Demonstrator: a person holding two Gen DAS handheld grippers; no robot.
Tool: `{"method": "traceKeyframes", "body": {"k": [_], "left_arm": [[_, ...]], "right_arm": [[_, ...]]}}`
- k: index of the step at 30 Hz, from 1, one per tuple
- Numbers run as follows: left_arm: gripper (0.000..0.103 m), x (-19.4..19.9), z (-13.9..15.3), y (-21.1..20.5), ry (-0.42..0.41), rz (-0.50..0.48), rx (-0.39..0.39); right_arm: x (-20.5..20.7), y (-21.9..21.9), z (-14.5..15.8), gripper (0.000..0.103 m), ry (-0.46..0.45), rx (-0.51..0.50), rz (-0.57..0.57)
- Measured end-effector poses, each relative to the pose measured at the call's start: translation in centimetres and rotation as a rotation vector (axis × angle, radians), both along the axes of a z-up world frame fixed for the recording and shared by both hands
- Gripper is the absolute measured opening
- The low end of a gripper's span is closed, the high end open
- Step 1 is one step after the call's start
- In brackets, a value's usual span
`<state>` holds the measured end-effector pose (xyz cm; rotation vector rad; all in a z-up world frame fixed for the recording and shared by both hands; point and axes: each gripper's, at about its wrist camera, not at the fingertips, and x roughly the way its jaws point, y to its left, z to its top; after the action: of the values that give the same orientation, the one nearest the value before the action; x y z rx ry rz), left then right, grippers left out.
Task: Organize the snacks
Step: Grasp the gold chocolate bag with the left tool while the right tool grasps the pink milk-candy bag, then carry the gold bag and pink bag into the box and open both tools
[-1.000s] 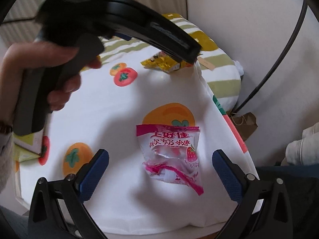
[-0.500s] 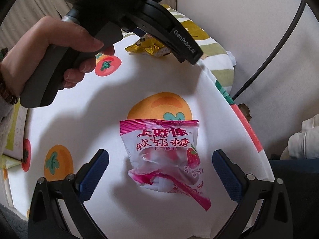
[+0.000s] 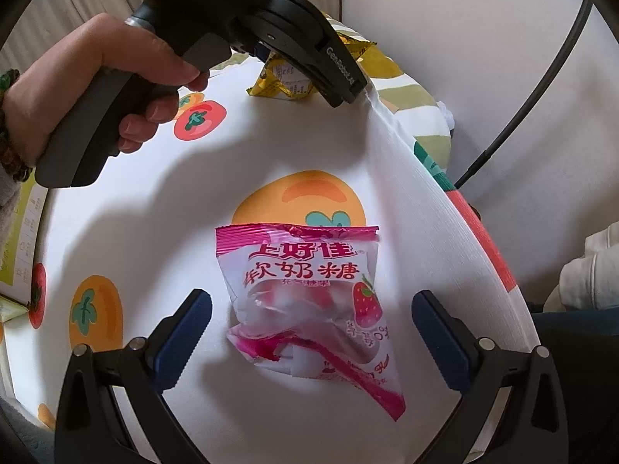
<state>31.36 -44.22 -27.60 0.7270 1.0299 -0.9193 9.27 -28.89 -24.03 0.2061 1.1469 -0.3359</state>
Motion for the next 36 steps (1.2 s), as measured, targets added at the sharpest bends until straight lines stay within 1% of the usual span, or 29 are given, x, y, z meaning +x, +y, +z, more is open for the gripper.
{"method": "traceKeyframes", "body": {"k": [1,5,11,15,16,19,22,24,26,27,28,32,36], "left_arm": [[0.061,0.1,0.0,0.0,0.006,0.005,-0.002],[0.061,0.2,0.0,-0.1,0.02,0.023,0.001],[0.061,-0.3,-0.2,-0.6,-0.008,0.025,0.024],[0.061,-0.7,-0.2,-1.1,-0.023,0.029,0.044],[0.061,-0.7,-0.1,-1.1,-0.021,0.032,0.045],[0.06,-0.8,0.0,-1.0,-0.01,0.042,0.045],[0.059,-1.1,0.1,-1.0,-0.014,0.048,0.053],[0.059,-1.1,0.1,-0.7,-0.011,0.053,0.057],[0.059,-1.1,0.2,-0.3,-0.005,0.068,0.055],[0.058,-1.1,0.3,-0.1,-0.003,0.076,0.055],[0.058,-1.1,0.4,0.2,0.001,0.084,0.052],[0.058,-1.4,1.6,1.6,0.001,0.115,0.028],[0.058,-1.3,3.8,3.8,0.009,0.187,-0.013]], "right_arm": [[-0.2,-0.1,0.1,0.102,0.001,-0.004,0.007],[0.3,0.3,-0.6,0.092,0.023,-0.027,0.062],[0.6,0.6,-0.7,0.091,0.035,-0.034,0.131],[0.6,0.4,-1.0,0.091,0.042,-0.031,0.144],[0.7,0.3,-1.0,0.089,0.042,-0.029,0.145],[0.5,-0.1,-1.0,0.074,0.038,-0.01,0.155],[0.5,-0.3,-1.1,0.07,0.024,0.008,0.161],[0.3,-0.4,-1.1,0.066,0.017,0.011,0.161],[0.1,-0.4,-0.9,0.059,0.01,0.006,0.171],[0.0,-0.5,-0.7,0.057,0.009,0.004,0.177],[-0.2,-0.6,-0.4,0.055,0.035,-0.006,0.168],[-0.7,-1.5,0.6,0.052,0.011,0.013,0.146],[-1.5,-1.7,2.0,0.052,-0.017,0.011,0.16]]}}
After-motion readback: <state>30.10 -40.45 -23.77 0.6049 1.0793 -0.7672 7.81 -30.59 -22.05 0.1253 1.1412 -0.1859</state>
